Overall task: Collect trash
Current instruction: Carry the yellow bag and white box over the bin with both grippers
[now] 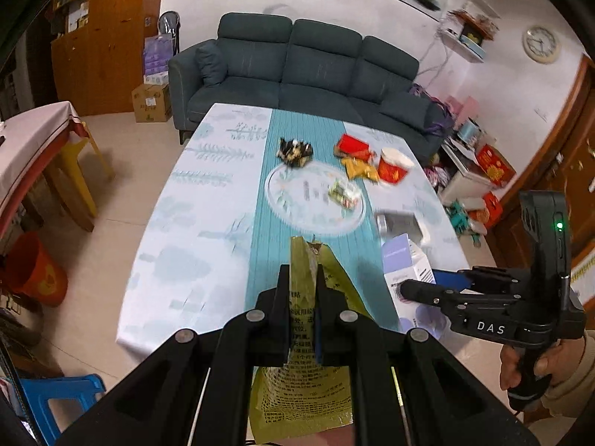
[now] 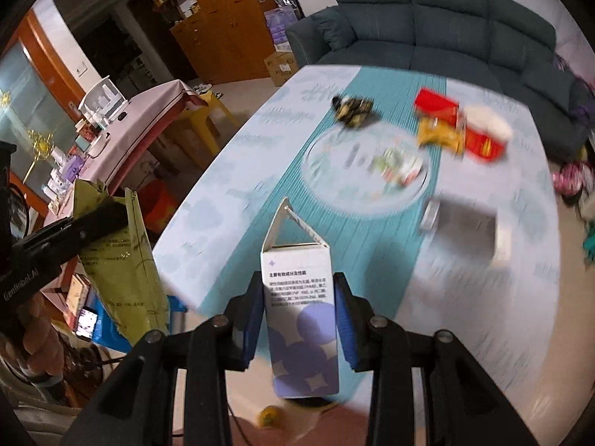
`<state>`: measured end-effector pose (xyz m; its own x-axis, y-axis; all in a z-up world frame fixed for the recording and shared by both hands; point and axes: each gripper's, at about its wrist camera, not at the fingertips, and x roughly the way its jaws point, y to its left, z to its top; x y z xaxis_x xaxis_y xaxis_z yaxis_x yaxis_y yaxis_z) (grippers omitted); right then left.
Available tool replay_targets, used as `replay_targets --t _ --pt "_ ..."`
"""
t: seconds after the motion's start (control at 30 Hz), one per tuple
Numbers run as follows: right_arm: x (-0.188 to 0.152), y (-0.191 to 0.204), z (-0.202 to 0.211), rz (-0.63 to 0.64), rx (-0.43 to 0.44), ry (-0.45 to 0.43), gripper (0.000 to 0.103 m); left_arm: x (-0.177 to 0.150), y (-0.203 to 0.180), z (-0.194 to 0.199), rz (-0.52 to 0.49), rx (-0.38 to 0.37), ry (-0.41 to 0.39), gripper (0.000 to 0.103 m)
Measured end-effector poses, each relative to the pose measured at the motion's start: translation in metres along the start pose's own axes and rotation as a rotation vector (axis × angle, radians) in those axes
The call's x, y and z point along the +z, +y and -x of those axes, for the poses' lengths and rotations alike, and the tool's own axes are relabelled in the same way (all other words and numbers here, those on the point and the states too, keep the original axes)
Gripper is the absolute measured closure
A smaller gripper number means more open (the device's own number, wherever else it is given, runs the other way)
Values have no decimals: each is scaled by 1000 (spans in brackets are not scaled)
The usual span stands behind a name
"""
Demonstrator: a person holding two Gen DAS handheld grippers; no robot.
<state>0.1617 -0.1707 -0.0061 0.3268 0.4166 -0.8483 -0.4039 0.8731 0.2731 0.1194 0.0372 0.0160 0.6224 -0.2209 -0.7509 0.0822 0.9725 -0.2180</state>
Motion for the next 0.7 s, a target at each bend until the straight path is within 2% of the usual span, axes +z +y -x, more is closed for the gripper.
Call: replay_targets --t 0.2,0.33,0.53,0.7 --pt "-76 51 0 -123 -16 28 68 -66 25 50 -44 -5 -14 96" --pt "-119 79 2 -148 -36 65 68 -102 36 62 -37 -34 40 96" --pt "-155 98 8 -137 -88 118 68 -138 28 50 -38 -71 111 96" --pt "-185 86 -15 -207 -84 155 67 -173 27 8 21 -55 168 96"
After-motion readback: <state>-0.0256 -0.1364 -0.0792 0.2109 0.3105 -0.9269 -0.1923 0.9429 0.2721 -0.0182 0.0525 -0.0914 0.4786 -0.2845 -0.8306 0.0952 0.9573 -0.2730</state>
